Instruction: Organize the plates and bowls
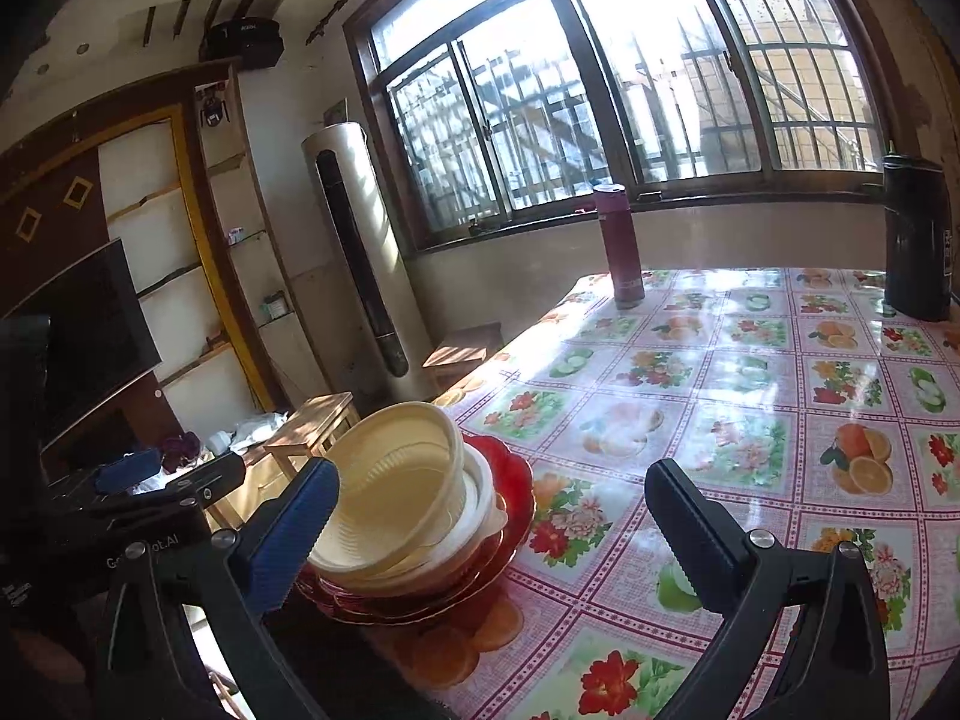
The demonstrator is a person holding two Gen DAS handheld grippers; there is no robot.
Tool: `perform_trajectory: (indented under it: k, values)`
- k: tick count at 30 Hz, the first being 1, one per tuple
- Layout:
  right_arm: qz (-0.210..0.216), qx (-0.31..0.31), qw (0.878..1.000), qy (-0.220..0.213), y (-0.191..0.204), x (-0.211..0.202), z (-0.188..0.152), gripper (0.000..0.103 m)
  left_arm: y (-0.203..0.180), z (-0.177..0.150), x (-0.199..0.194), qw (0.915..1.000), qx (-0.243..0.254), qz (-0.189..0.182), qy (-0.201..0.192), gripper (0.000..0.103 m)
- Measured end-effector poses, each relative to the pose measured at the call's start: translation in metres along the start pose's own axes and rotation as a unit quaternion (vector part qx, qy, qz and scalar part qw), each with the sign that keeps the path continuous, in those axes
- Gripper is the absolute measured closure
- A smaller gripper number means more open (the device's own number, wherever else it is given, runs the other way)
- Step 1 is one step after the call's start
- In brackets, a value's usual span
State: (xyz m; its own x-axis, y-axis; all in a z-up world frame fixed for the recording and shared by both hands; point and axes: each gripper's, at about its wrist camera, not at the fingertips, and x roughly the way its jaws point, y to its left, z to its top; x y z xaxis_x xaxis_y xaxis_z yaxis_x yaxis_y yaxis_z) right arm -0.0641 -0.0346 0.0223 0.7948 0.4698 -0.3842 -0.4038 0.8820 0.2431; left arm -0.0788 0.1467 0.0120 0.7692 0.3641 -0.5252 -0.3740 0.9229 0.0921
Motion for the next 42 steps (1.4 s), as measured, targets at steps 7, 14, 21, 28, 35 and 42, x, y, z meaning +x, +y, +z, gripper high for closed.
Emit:
perform_trajectory:
  k: [7,14,21,28,35,42]
  values:
    - [0.006,0.002,1.0,0.013,0.009,0.008,-0.003,0.0,0.011,-0.002,0.005,0.9999,-0.009,0.006,0.006,0.009]
    - [0.007,-0.001,1.0,0.023,0.013,0.015,-0.007,0.0,0.013,-0.002,0.01,0.9998,-0.011,0.011,0.009,0.009]
    - [0.007,-0.012,1.0,0.024,0.019,0.017,-0.009,0.0,0.015,-0.004,0.012,0.9998,-0.011,0.008,0.012,0.009]
    - [0.008,-0.008,1.0,0.024,0.018,0.017,-0.01,0.0,0.016,-0.005,0.014,0.9997,-0.013,0.011,0.015,0.009]
    - [0.011,-0.014,0.999,0.028,0.021,0.019,-0.011,0.0,0.019,-0.009,0.016,0.9996,-0.016,0.014,0.021,0.009]
    - [0.013,-0.017,0.999,0.03,0.024,0.02,-0.012,0.0,0.023,-0.011,0.019,0.9993,-0.02,0.017,0.027,0.009]
